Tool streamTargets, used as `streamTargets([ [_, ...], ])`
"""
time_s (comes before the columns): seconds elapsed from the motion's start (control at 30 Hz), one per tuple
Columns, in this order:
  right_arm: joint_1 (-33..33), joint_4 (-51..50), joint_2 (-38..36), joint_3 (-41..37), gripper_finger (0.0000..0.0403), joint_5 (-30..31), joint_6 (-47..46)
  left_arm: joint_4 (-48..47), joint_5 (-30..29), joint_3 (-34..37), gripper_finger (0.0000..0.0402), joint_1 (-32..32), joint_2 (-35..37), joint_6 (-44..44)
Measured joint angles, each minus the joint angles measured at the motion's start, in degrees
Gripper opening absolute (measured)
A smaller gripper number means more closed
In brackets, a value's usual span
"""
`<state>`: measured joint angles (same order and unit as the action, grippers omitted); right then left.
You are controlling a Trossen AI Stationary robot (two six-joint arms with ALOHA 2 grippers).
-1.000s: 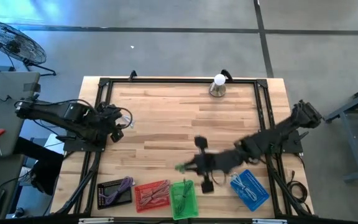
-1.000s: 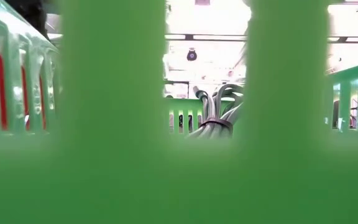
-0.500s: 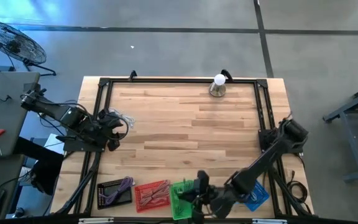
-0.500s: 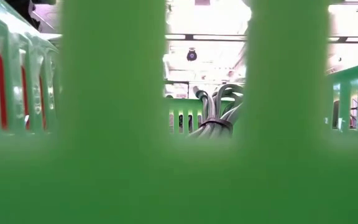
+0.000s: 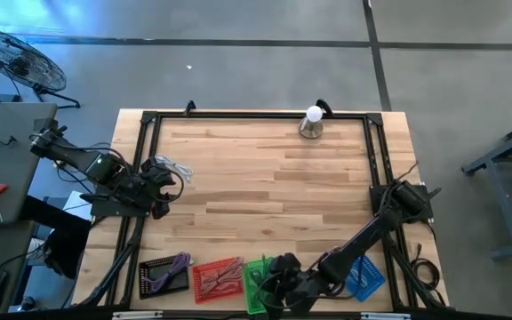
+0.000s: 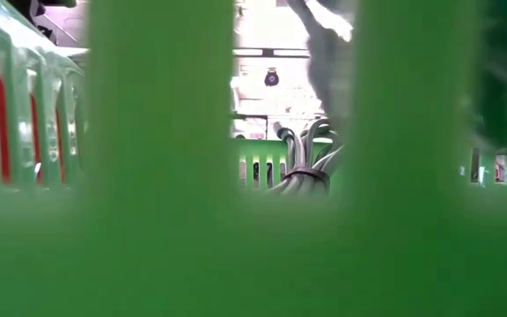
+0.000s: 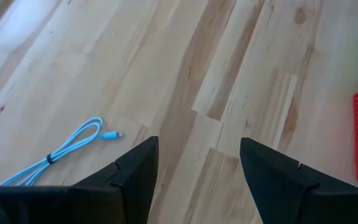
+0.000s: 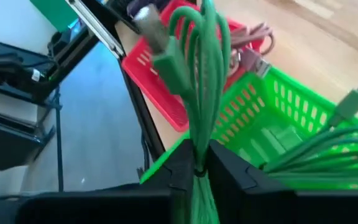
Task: Pick & Place USB Port
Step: Put the green USB charger into the green bin, then put the blue USB charger into the blue bin
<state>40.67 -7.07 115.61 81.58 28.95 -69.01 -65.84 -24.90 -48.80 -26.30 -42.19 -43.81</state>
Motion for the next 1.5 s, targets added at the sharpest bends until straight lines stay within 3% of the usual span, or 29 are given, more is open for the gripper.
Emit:
streamTargets([
  [0.3, -0.7, 1.8, 0.0, 0.1, 0.0103, 1.2, 4.4, -0.2, 1.4, 0.2, 0.0218, 0.0, 0.0, 0.0],
  [0.57, -2.4, 2.9, 0.0, 0.1, 0.012, 1.4, 10.7, -0.7, 0.0, 1.8, 0.0218, 0.0, 0.0, 2.7],
  [0.8, -5.9, 5.3, -0.7, 0.1, 0.0121, -5.6, 21.3, -4.1, -5.2, 1.8, 0.0218, 2.0, -0.5, 4.7],
  [1.13, -10.6, 6.2, -1.6, 0.1, 0.0122, -19.1, 29.8, -3.3, -4.2, 1.8, 0.0223, 9.9, -3.7, 6.1],
  [1.33, -11.2, 7.7, -3.9, 0.1, 0.0122, -21.9, 36.7, -3.2, -9.3, 1.8, 0.0268, 15.0, -8.7, 6.1],
  [1.5, -11.1, 8.2, -6.5, 0.1, 0.0122, -24.5, 39.5, -3.1, -8.1, 1.8, 0.0299, 20.7, -14.2, 8.1],
])
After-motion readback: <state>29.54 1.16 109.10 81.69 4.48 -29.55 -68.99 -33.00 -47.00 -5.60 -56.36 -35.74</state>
